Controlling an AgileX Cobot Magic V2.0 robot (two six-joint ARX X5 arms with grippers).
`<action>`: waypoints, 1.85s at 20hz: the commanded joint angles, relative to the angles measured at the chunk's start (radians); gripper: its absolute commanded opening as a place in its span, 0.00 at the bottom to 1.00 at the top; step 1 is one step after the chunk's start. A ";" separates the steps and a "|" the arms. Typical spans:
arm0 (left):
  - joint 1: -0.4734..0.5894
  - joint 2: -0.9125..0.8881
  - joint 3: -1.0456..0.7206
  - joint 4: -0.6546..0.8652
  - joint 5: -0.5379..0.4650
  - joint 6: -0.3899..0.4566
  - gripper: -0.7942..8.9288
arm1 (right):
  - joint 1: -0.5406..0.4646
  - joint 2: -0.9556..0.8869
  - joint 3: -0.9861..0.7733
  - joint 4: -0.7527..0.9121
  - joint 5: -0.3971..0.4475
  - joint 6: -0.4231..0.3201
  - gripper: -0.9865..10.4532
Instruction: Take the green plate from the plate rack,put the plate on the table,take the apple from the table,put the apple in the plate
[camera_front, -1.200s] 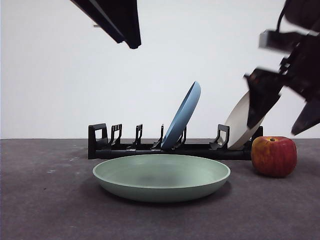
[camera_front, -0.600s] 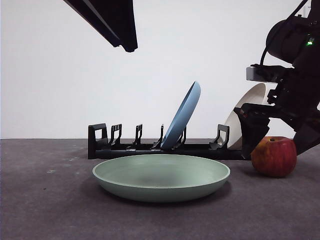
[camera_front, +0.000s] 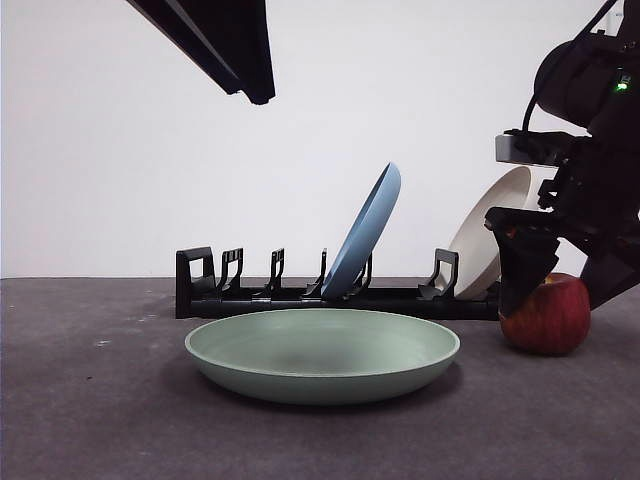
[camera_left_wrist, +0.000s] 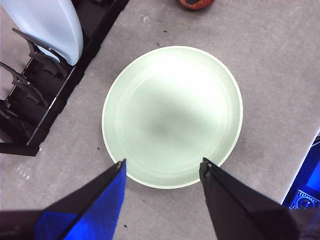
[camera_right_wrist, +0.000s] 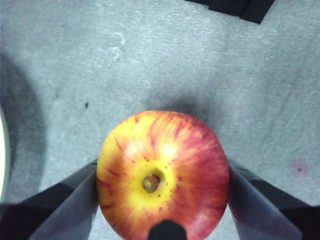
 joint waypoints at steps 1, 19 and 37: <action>0.002 0.000 -0.001 0.001 0.001 -0.006 0.34 | 0.003 -0.001 -0.002 -0.012 -0.008 0.006 0.07; 0.002 0.000 -0.001 0.001 0.025 -0.006 0.34 | 0.390 -0.069 -0.002 0.137 -0.045 0.183 0.07; 0.002 0.000 -0.001 0.001 0.024 -0.006 0.34 | 0.446 0.046 -0.001 0.142 0.028 0.156 0.64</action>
